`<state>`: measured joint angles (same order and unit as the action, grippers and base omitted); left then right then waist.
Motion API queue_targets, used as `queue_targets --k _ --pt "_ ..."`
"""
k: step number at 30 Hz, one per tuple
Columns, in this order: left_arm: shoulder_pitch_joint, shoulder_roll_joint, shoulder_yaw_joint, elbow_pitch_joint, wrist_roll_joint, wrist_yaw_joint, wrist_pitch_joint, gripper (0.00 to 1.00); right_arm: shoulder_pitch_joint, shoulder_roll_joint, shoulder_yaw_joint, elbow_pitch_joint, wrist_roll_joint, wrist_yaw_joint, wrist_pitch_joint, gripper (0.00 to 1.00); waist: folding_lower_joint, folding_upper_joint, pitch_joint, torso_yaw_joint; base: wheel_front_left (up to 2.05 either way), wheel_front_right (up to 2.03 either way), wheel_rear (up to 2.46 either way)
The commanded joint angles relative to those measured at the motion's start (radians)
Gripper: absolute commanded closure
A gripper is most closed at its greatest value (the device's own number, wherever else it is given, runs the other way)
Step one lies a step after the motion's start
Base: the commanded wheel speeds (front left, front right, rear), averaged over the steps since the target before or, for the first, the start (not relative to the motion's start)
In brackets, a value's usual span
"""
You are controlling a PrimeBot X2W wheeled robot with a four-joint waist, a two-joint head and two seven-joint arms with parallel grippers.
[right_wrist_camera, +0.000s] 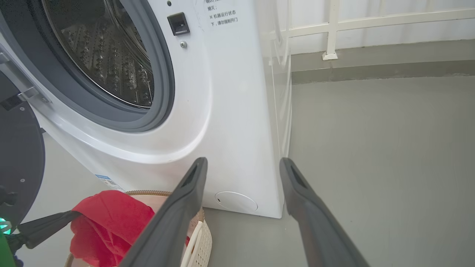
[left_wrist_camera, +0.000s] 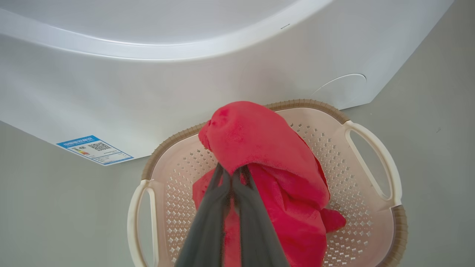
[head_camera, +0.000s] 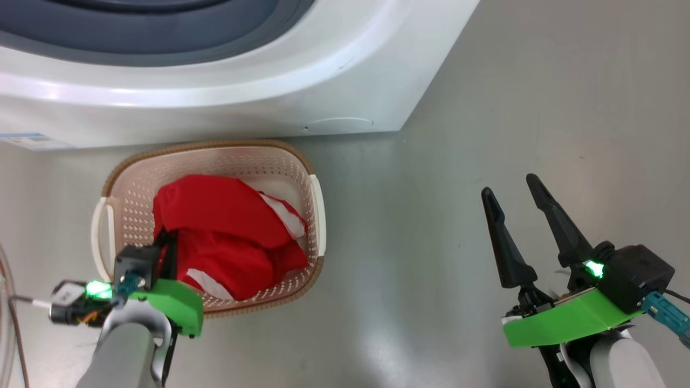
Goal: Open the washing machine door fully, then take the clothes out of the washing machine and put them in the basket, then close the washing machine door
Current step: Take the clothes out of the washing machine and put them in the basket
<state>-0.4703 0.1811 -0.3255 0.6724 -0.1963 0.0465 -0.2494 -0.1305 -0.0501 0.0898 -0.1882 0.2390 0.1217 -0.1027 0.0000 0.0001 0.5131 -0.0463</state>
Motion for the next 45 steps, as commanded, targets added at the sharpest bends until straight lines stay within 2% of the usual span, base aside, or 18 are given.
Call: queue_targets --k 1,15,29,31,32,33,34,36,37,38,39,45 --pt "-0.027 0.023 0.032 0.011 0.016 -0.013 -0.012 1.00 -0.016 0.000 0.026 -0.033 -0.009 0.009 0.000 0.00 0.0000 -0.0001 0.017 -0.006 0.00 0.00 0.00" --pt "-0.159 -0.018 0.029 0.291 0.032 -0.056 -0.012 1.00 -0.030 0.000 0.035 -0.031 -0.012 0.009 0.003 0.00 0.0000 -0.0001 0.057 -0.025 0.00 0.00 0.00" --pt "-0.190 -0.041 0.026 0.368 0.042 -0.058 -0.012 1.00 -0.027 0.000 0.042 -0.036 -0.018 0.009 0.009 0.00 0.0000 -0.0001 0.062 -0.037 0.00 0.00 0.00" --pt "-0.188 -0.044 0.027 0.371 0.042 -0.060 -0.012 0.78 -0.025 0.000 0.042 -0.037 -0.019 0.009 0.010 0.00 0.0000 -0.0001 0.059 -0.038 0.00 0.00 0.00" --pt "-0.186 -0.045 0.028 0.373 0.041 -0.060 -0.012 0.64 -0.025 0.000 0.042 -0.036 -0.019 0.009 0.011 0.00 0.0000 -0.0001 0.058 -0.038 0.00 0.00 0.00" --pt "-0.185 -0.046 0.028 0.374 0.041 -0.061 -0.012 0.55 -0.025 0.000 0.043 -0.037 -0.019 0.009 0.011 0.00 0.0000 -0.0001 0.057 -0.038 0.00 0.00 0.00" --pt "-0.185 -0.046 0.028 0.374 0.041 -0.061 -0.012 0.55 -0.025 0.000 0.043 -0.037 -0.019 0.009 0.011 0.00 0.0000 -0.0001 0.057 -0.038 0.00 0.00 0.00" --pt "-0.182 -0.048 0.029 0.379 0.041 -0.062 -0.012 0.40 -0.024 0.000 0.043 -0.036 -0.020 0.009 0.011 0.00 0.0000 -0.0001 0.053 -0.037 0.00 0.00 0.00" --pt "-0.180 -0.049 0.030 0.382 0.040 -0.062 -0.012 0.20 -0.023 0.000 0.044 -0.037 -0.020 0.009 0.011 0.00 0.0000 -0.0001 0.051 -0.037 0.00 0.00 0.00" --pt "-0.179 -0.050 0.030 0.384 0.040 -0.062 -0.012 0.06 -0.023 0.000 0.044 -0.037 -0.020 0.009 0.011 0.00 0.0000 -0.0001 0.049 -0.037 0.00 0.00 0.00" --pt "-0.177 -0.051 0.031 0.386 0.040 -0.061 -0.012 0.00 -0.022 0.000 0.044 -0.037 -0.020 0.009 0.012 0.00 0.0000 -0.0001 0.047 -0.036 0.00 0.00 0.00" --pt "-0.170 -0.056 0.034 0.398 0.037 -0.062 -0.012 0.00 -0.021 0.000 0.044 -0.037 -0.018 0.009 0.011 0.00 0.0000 -0.0001 0.040 -0.032 0.00 0.00 0.00"
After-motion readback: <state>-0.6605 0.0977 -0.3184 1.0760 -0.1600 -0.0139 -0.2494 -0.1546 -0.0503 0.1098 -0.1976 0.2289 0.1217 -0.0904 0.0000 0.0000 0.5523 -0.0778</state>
